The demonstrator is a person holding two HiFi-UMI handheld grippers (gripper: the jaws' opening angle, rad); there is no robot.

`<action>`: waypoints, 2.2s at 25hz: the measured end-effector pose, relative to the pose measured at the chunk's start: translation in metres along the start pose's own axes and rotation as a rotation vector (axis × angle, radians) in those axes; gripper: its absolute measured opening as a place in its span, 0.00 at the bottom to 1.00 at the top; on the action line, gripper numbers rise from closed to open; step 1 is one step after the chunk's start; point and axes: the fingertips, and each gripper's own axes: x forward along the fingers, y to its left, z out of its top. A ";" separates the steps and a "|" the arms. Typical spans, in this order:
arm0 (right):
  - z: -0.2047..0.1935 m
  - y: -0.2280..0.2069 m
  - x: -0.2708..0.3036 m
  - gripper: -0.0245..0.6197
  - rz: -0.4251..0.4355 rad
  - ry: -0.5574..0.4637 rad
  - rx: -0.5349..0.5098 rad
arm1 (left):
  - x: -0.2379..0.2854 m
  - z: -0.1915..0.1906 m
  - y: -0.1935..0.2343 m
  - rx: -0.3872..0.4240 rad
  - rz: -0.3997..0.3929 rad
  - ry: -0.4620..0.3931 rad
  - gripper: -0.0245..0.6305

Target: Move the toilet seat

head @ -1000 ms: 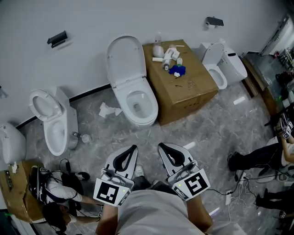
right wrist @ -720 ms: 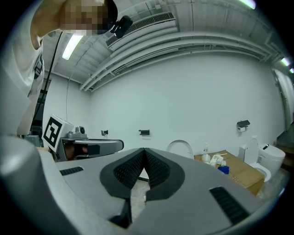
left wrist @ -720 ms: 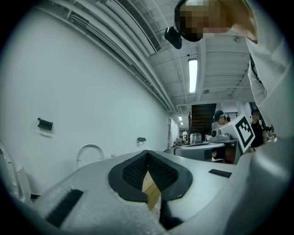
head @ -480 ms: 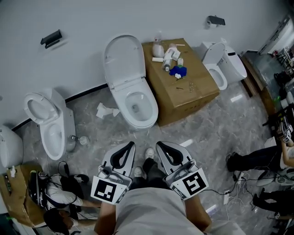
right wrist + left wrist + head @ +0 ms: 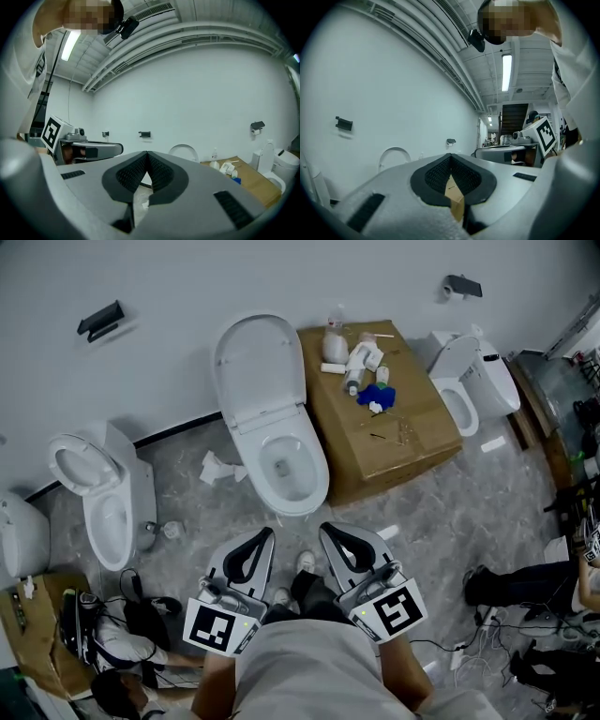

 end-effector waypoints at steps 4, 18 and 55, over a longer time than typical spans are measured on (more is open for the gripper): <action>0.002 -0.035 0.014 0.06 0.020 0.008 0.009 | 0.035 0.002 0.009 0.009 0.019 0.014 0.05; -0.010 -0.105 0.054 0.06 0.088 0.036 0.048 | 0.111 -0.011 0.027 -0.004 0.053 0.065 0.05; -0.154 -0.184 0.208 0.06 -0.034 0.284 0.226 | 0.207 -0.170 0.181 -0.191 -0.045 0.321 0.05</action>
